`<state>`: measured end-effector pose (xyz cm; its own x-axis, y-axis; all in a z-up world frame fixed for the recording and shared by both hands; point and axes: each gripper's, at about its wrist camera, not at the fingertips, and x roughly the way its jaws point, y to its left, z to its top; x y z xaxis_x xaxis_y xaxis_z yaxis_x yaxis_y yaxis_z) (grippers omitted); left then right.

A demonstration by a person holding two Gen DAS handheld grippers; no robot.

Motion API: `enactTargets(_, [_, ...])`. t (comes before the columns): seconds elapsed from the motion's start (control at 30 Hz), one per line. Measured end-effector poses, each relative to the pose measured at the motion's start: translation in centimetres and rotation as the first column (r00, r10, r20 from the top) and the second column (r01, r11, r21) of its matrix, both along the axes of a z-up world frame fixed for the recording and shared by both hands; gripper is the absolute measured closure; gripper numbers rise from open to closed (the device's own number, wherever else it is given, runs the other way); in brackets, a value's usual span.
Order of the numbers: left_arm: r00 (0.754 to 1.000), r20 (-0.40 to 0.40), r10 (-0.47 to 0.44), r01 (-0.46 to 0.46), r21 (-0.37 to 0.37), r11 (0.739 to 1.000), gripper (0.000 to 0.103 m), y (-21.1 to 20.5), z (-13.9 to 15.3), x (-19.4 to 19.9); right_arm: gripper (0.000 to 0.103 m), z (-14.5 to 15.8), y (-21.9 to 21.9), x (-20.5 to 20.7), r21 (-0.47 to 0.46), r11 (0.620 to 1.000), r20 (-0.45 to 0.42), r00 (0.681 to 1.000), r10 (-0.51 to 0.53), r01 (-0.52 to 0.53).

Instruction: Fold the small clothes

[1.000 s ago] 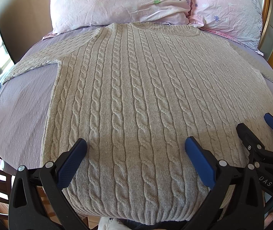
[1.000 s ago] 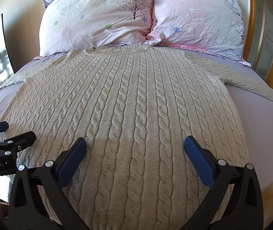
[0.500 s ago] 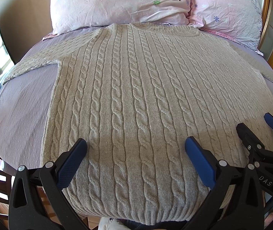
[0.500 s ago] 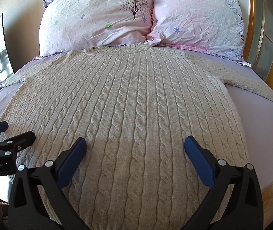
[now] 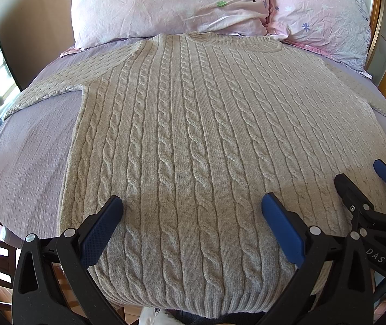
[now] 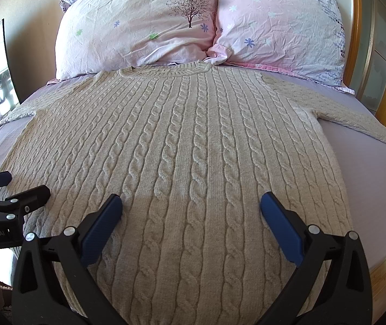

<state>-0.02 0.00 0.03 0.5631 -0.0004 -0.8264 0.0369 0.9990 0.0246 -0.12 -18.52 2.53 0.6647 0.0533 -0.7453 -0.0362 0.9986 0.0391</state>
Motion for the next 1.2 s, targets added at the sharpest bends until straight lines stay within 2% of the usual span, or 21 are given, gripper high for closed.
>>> enactTargets(0.43, [1.000, -0.001, 0.000, 0.000, 0.000, 1.000, 0.001, 0.0, 0.0, 0.0, 0.002, 0.0, 0.0, 0.1, -0.002, 1.000, -0.007, 1.000, 0.002, -0.002])
enactTargets(0.6, [1.000, -0.023, -0.006, 0.006, 0.002, 1.000, 0.001, -0.1, 0.4, 0.4, 0.002, 0.1, -0.2, 0.1, -0.007, 1.000, -0.002, 1.000, 0.022, -0.022])
enactTargets(0.7, [1.000, -0.025, -0.012, 0.012, 0.004, 1.000, 0.001, -0.2, -0.1, 0.8, 0.002, 0.1, -0.4, 0.2, -0.006, 0.997, 0.008, 0.997, 0.074, -0.074])
enactTargets(0.8, [1.000, -0.016, -0.016, 0.016, 0.004, 1.000, 0.001, -0.3, 0.4, 0.5, 0.002, 0.5, -1.5, 0.3, 0.020, 0.983, 0.023, 0.984, 0.179, -0.180])
enactTargets(0.83, [1.000, -0.021, -0.021, 0.022, 0.008, 1.000, 0.001, -0.3, 0.4, 0.7, 0.002, 1.1, -2.7, 0.7, 0.039, 0.985, 0.020, 0.985, 0.170, -0.170])
enactTargets(0.9, [0.999, -0.027, -0.041, 0.041, -0.001, 0.999, 0.001, -0.3, 0.7, 1.1, 0.002, 3.5, -7.3, 1.0, 0.107, 0.992, 0.091, 0.994, 0.064, -0.073])
enactTargets(0.93, [0.999, -0.002, -0.053, 0.053, -0.062, 0.997, 0.001, 0.6, 1.5, 1.7, 0.002, 4.7, -10.1, 1.1, 0.151, 0.989, 0.129, 0.992, -0.016, -0.003])
enactTargets(0.97, [0.999, 0.015, -0.050, 0.052, -0.081, 0.995, 0.001, 1.0, 1.8, 1.8, 0.002, 5.9, -13.5, 1.3, 0.200, 0.976, 0.156, 0.981, -0.119, 0.086])
enactTargets(1.0, [0.996, 0.087, -0.026, 0.038, -0.134, 0.990, 0.001, 2.4, 2.8, 2.3, 0.002, 6.7, -17.1, 1.5, 0.251, 0.951, 0.167, 0.959, -0.228, 0.182])
enactTargets(1.07, [0.986, 0.167, 0.012, 0.020, -0.187, 0.982, 0.001, 4.1, 3.8, 2.9, 0.004, 7.5, -24.9, 2.2, 0.356, 0.857, 0.136, 0.887, -0.442, 0.373])
enactTargets(1.1, [0.973, 0.226, 0.051, 0.009, -0.255, 0.967, 0.001, 5.9, 4.5, 3.6, 0.018, 7.4, -28.0, 2.6, 0.390, 0.808, 0.105, 0.851, -0.515, 0.441])
enactTargets(1.13, [0.966, 0.249, 0.076, 0.004, -0.307, 0.952, 0.001, 7.3, 4.8, 4.3, 0.028, 7.1, -31.4, 3.1, 0.421, 0.747, 0.057, 0.807, -0.588, 0.514])
enactTargets(1.17, [0.963, 0.254, 0.091, -0.002, -0.329, 0.944, 0.001, 8.0, 4.9, 4.6, 0.043, 6.5, -34.3, 3.6, 0.448, 0.687, 0.005, 0.767, -0.642, 0.572])
enactTargets(1.2, [0.960, 0.254, 0.115, -0.018, -0.353, 0.935, 0.001, 8.9, 5.0, 5.2, 0.046, 5.8, -36.9, 4.1, 0.468, 0.631, -0.048, 0.731, -0.681, 0.619])
